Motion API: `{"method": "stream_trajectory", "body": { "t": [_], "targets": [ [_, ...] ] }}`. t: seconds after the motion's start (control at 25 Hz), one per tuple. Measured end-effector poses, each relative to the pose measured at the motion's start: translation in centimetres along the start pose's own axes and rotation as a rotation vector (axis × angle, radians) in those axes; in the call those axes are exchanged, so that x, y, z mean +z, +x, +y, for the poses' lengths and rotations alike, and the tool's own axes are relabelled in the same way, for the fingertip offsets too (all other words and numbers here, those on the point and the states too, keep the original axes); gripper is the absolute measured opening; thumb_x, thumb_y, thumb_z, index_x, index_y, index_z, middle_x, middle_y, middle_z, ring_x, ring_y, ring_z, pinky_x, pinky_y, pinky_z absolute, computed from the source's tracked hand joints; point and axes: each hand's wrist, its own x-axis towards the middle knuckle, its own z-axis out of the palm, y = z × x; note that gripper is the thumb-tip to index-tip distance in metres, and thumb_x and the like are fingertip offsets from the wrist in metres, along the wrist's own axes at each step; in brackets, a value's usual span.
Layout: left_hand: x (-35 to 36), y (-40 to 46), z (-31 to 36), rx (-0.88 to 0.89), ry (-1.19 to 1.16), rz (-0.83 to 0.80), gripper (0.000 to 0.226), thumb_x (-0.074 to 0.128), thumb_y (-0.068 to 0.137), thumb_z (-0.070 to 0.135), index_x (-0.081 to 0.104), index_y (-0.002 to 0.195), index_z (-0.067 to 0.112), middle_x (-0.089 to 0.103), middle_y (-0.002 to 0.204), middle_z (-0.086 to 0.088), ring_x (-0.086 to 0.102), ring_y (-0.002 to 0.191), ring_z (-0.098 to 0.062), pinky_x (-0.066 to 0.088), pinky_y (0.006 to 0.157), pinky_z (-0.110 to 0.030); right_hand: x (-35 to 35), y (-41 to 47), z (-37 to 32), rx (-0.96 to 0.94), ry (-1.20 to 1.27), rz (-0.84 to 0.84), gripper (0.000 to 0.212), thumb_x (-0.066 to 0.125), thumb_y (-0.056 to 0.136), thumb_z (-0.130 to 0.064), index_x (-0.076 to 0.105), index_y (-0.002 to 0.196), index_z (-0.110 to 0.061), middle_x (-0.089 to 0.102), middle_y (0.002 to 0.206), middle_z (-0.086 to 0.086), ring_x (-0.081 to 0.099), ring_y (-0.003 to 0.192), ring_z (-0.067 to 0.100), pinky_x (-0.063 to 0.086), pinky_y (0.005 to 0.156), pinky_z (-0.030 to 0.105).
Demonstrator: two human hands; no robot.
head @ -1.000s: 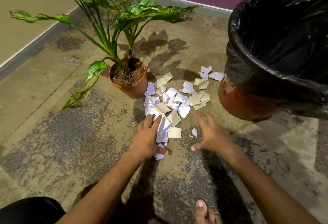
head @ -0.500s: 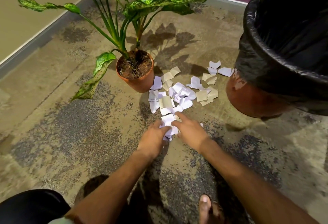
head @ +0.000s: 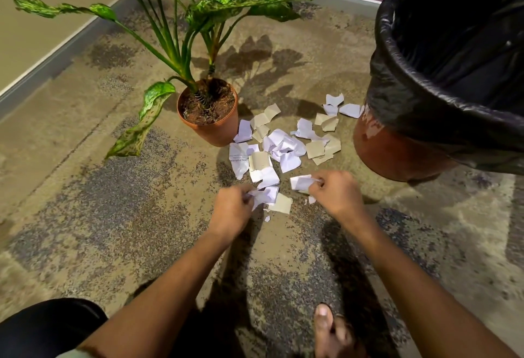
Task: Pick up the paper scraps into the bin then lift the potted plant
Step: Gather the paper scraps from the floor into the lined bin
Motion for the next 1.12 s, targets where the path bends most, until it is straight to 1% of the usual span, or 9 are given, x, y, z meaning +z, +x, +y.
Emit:
{"method": "stream_trajectory", "body": {
  "t": [0.08,0.16,0.28,0.36,0.48,0.56,0.68,0.8,1.12],
  "targets": [
    [-0.2,1.1,0.0,-0.138,-0.118,-0.042,0.034,0.054,0.086,0.001,0.064,0.117,0.012,0.069,0.103,-0.011,0.065,0.090,-0.028,0.050,0.076,-0.027,-0.2,0.1,1.2,-0.010,-0.056,-0.028,0.024,0.053,0.091,-0.019,0.066,0.111,-0.014,0.056,0.075,-0.001,0.057,0.077,0.022,0.030,0.056,0.021],
    [0.1,1.7,-0.3,-0.229,-0.120,-0.168,0.052,0.056,0.084,0.001,0.050,0.134,0.016,0.063,0.116,-0.011,0.063,0.099,-0.029,0.053,0.083,-0.032,0.9,-0.3,1.7,-0.088,-0.189,-0.085,0.035,0.051,0.093,-0.023,0.055,0.127,-0.018,0.060,0.107,0.004,0.058,0.098,0.025,0.036,0.067,0.023],
    [1.0,1.9,-0.5,-0.186,0.063,-0.252,0.071,0.064,0.084,0.004,0.032,0.145,0.020,0.052,0.134,-0.012,0.054,0.117,-0.027,0.046,0.101,-0.035,2.6,-0.7,1.5,-0.128,-0.321,-0.189,0.073,0.051,0.089,-0.055,0.021,0.149,-0.025,0.031,0.147,0.007,0.043,0.123,0.029,0.047,0.087,0.037],
    [1.4,2.2,-0.4,-0.117,0.160,-0.253,0.085,0.072,0.080,0.010,0.023,0.148,0.024,0.048,0.135,-0.015,0.051,0.119,-0.029,0.044,0.101,-0.037,2.9,-0.3,0.8,-0.122,-0.331,-0.259,0.105,0.061,0.073,-0.072,0.003,0.151,-0.031,0.017,0.155,0.005,0.034,0.133,0.033,0.047,0.095,0.046],
    [1.7,2.9,0.1,-0.072,0.150,-0.286,0.109,0.081,0.070,0.008,0.009,0.151,0.025,0.047,0.135,-0.019,0.049,0.122,-0.033,0.044,0.101,-0.040,3.8,0.3,-0.9,-0.189,-0.310,-0.332,0.124,0.080,0.061,-0.060,-0.003,0.150,-0.039,0.013,0.157,0.001,0.027,0.139,0.032,0.046,0.100,0.047],
    [2.1,3.3,0.4,-0.034,0.131,-0.307,0.106,0.082,0.068,0.005,0.018,0.150,0.023,0.050,0.134,-0.016,0.051,0.121,-0.030,0.043,0.100,-0.033,4.9,0.3,-2.1,-0.235,-0.236,-0.328,0.114,0.085,0.066,-0.040,0.008,0.150,-0.039,0.019,0.153,0.001,0.032,0.134,0.030,0.046,0.100,0.044],
    [2.9,3.5,0.4,0.024,0.121,-0.290,0.078,0.080,0.069,0.005,0.046,0.138,0.021,0.060,0.127,-0.011,0.058,0.109,-0.021,0.043,0.091,-0.021,6.8,-0.4,-2.9,-0.265,-0.070,-0.207,0.072,0.078,0.078,-0.016,0.044,0.140,-0.027,0.031,0.148,0.003,0.048,0.123,0.027,0.045,0.101,0.035],
    [2.9,2.7,0.5,-0.008,0.070,-0.291,0.052,0.075,0.074,0.003,0.062,0.123,0.017,0.067,0.117,-0.007,0.060,0.099,-0.014,0.043,0.084,-0.014,7.0,-1.0,-2.8,-0.212,0.047,-0.140,0.040,0.063,0.088,-0.007,0.060,0.127,-0.015,0.050,0.132,0.007,0.057,0.108,0.025,0.044,0.087,0.023],
    [-2.2,3.4,8.3,0.064,-0.158,-0.259,0.024,0.074,0.077,0.003,0.071,0.097,0.017,0.068,0.100,-0.001,0.060,0.072,-0.009,0.051,0.058,-0.017,-3.4,-2.4,-4.8,-0.189,0.071,0.116,0.023,0.059,0.089,0.001,0.070,0.106,-0.011,0.060,0.097,0.000,0.047,0.067,0.007,0.050,0.058,0.019]
  ]
}}
